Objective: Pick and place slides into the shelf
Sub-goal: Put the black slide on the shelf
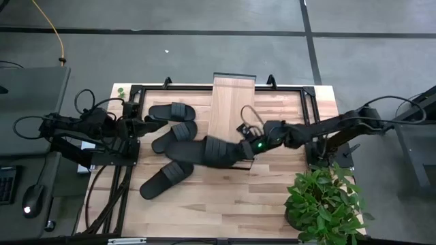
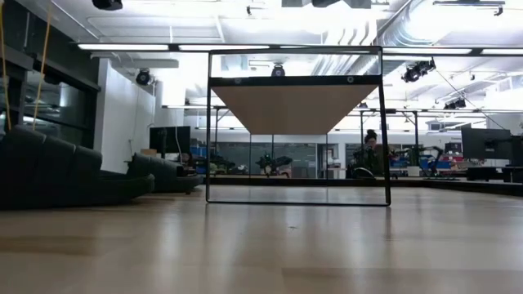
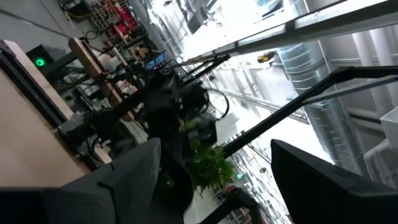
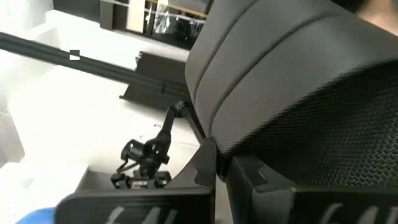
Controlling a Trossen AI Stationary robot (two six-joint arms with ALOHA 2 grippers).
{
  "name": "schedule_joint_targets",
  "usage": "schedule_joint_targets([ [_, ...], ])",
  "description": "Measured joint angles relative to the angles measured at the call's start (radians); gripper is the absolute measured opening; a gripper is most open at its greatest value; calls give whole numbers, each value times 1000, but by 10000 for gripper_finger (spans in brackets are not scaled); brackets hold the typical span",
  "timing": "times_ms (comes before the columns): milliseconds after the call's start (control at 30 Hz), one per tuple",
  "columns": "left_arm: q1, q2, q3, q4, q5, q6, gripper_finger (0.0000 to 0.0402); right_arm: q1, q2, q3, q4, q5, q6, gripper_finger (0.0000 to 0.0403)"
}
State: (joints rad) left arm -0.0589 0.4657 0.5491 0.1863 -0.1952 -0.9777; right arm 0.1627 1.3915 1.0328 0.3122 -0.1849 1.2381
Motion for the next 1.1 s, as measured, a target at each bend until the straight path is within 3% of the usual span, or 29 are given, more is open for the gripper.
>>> schedule_joint_targets([
  [633,0,12,0,-17,-45,-23,285,-160,-279,14,-305,-82,-36,0],
  [867,0,12,0,-33,-70,-24,285,-200,-259,249,-677,-104,-195,0],
  [1100,0,12,0,-33,-86,-23,285,-244,-220,510,-924,-23,-395,2],
])
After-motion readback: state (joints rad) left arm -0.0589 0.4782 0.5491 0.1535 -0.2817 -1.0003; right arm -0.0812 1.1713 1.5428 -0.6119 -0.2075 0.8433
